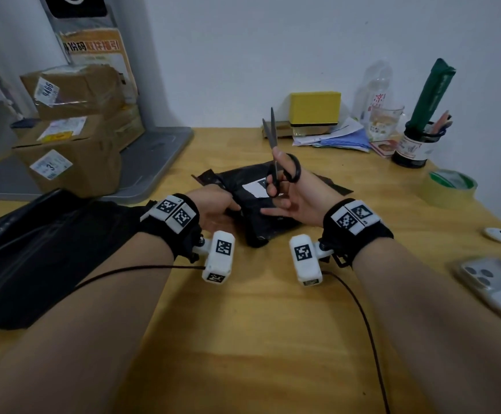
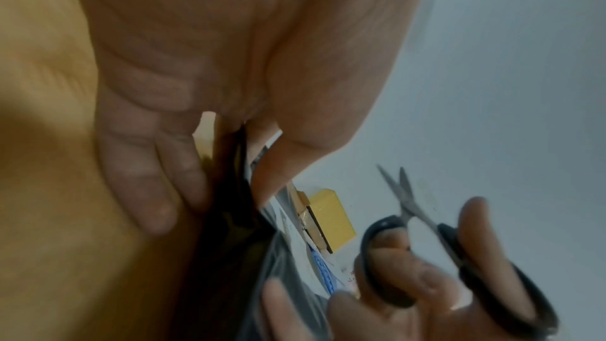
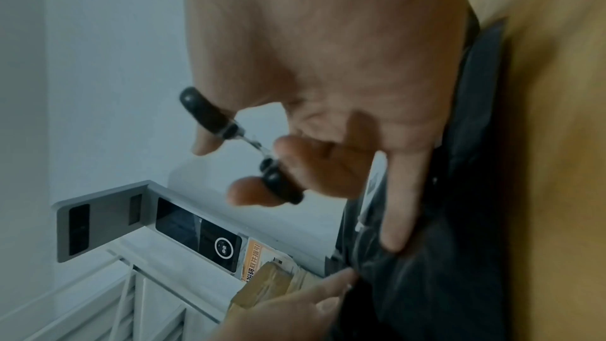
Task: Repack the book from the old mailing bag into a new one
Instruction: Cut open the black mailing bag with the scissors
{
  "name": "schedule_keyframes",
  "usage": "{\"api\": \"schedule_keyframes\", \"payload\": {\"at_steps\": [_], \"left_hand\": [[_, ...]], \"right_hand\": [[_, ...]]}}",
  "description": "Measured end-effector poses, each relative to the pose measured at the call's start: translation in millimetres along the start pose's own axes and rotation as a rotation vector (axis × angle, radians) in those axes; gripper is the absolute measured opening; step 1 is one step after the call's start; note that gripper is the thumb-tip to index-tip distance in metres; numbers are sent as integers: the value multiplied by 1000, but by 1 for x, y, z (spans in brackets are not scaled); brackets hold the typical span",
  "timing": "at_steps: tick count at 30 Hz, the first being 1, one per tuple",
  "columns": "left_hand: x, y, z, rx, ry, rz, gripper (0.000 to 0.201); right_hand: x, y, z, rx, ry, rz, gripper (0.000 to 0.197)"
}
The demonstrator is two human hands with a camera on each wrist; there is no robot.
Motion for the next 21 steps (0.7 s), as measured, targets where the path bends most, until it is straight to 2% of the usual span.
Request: {"api": "schedule_keyframes", "payload": {"at_steps": [2, 5, 7, 9, 13, 17, 20, 21], "left_hand": [[3, -1, -14, 1, -47, -2, 28], [6, 0, -37, 25, -166, -68, 63], [8, 1, -47, 20, -224, -144, 70], [8, 2, -52, -2, -284, -173, 67], [1, 3, -51, -42, -364, -146, 47], [-3, 12, -57, 43, -347, -136, 28], [-8, 19, -64, 95, -295, -41, 10], [-9, 20, -65, 105, -279, -12, 13]], "right_hand": [[8, 9, -12, 72, 5, 52, 57], [14, 23, -20, 132, 47, -41, 52], [11, 28, -24, 131, 68, -64, 49], [8, 30, -27, 156, 90, -21, 47], [10, 32, -32, 184, 89, 39, 52], [11, 32, -32, 195, 96, 53, 51], [11, 31, -31, 179, 93, 51, 50], [11, 32, -31, 176, 90, 49, 51]]}}
Point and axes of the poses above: each hand's wrist, its own z-axis away from the middle knuckle, its own y-axis out of the back of the hand, x = y × z, the point moved 4 cm from there along -z, towards the middle knuckle, and after that the axes turned 3 degrees about -z, right-handed, at the moved point
